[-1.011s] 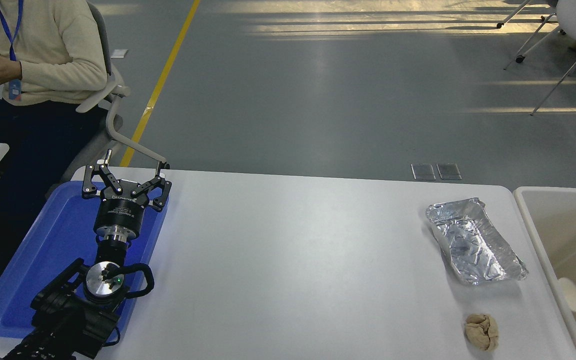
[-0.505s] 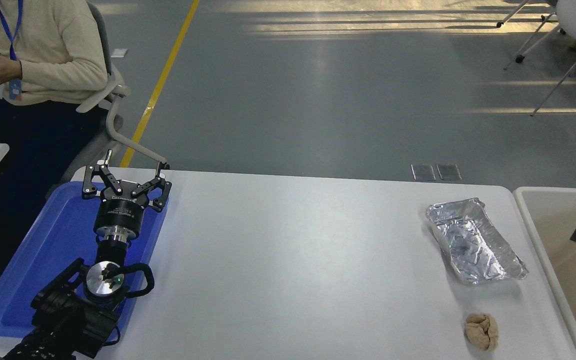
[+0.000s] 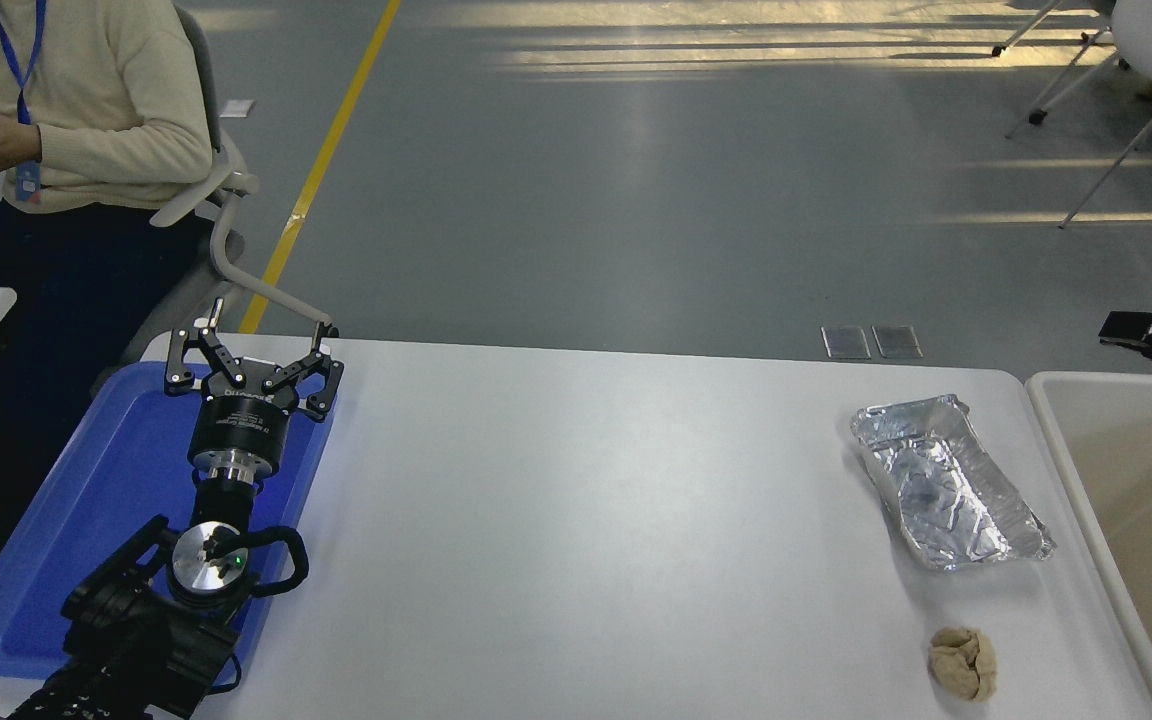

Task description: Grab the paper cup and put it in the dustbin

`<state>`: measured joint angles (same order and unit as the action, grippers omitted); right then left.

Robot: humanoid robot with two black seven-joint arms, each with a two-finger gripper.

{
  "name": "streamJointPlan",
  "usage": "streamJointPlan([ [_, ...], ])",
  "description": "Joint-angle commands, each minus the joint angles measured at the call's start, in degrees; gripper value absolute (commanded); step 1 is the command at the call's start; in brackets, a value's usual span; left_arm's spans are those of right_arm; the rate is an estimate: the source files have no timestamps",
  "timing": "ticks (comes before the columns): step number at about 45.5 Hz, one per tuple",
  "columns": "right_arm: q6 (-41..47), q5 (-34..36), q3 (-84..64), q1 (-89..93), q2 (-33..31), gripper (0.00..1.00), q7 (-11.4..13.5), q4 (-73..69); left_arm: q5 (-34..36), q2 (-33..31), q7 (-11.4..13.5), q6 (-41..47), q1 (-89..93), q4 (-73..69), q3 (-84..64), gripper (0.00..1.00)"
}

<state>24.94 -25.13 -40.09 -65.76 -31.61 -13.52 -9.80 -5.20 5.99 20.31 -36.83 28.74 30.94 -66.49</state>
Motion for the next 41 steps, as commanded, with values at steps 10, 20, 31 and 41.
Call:
streamJointPlan([
  [10,-0.94,-6.16,-6.49,-16.68,-0.55,0.99,0.6,-21.47,0.01,-0.02,-0.01,0.0,0.0,0.0,-0.04,1.0],
  [20,-4.01,-5.37,-17.03,-29.07,-1.26,0.99,1.83,-38.7,0.01,-0.02,-0.01,0.0,0.0,0.0,0.04,1.0],
  [31,-7.09,-4.93,-23.72,-39.53,1.19,0.99,1.92,-53.47,0.01,-0.02,-0.01,0.0,0.0,0.0,-0.05,1.0],
  [41,-7.71,-3.52,-26.8,-46.3,3.39,1.0,1.83,-61.38,0.01,-0.02,-0.01,0.0,0.0,0.0,0.04,1.0],
])
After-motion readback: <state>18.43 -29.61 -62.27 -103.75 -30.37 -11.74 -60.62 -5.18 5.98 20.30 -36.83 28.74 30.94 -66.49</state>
